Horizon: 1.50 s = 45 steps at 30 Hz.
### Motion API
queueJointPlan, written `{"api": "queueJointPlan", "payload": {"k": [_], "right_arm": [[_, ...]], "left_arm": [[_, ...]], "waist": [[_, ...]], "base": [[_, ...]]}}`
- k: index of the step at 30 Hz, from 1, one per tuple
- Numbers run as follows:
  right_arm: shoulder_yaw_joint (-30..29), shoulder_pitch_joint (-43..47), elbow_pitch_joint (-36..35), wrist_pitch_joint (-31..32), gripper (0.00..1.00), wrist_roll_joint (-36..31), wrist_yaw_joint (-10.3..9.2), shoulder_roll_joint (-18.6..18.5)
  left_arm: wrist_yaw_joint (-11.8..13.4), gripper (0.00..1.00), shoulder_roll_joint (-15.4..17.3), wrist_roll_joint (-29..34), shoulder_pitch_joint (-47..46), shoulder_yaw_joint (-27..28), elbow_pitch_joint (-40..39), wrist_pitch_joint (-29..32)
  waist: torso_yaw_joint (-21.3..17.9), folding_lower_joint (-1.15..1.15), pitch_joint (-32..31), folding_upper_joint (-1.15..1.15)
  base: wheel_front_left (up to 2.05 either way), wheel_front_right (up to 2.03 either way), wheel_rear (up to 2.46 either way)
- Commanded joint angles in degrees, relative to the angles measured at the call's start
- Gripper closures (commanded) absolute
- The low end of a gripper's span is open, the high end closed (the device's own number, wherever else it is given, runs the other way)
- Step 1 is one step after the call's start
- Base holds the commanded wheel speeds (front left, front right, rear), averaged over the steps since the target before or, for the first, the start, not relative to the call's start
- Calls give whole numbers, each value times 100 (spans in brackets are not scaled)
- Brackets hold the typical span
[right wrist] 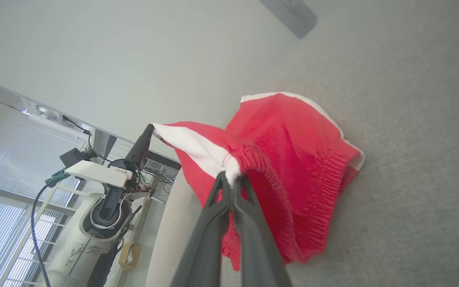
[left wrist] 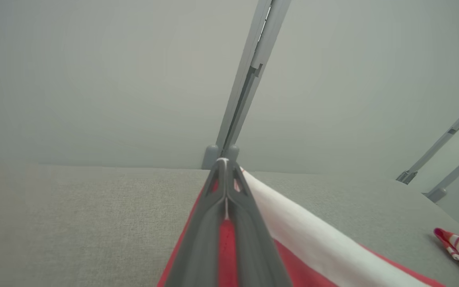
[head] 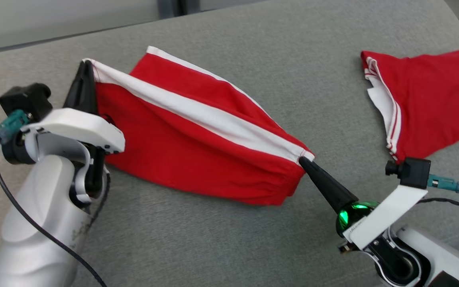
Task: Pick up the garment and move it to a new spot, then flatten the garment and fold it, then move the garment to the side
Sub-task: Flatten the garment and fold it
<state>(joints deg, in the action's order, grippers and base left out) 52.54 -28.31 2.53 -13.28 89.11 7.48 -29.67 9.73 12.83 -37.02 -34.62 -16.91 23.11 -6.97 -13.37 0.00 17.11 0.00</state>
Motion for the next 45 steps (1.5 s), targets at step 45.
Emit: {"api": "queueJointPlan", "payload": {"k": [45], "right_arm": [[-25, -1463, 1562, 444, 100, 116, 1, 1870]], "left_arm": [[162, 100, 1110, 1106, -3237, -972, 2846, 2035]], "waist": [[-1624, 0, 1501, 0]], "base": [[0, 0, 0]]}}
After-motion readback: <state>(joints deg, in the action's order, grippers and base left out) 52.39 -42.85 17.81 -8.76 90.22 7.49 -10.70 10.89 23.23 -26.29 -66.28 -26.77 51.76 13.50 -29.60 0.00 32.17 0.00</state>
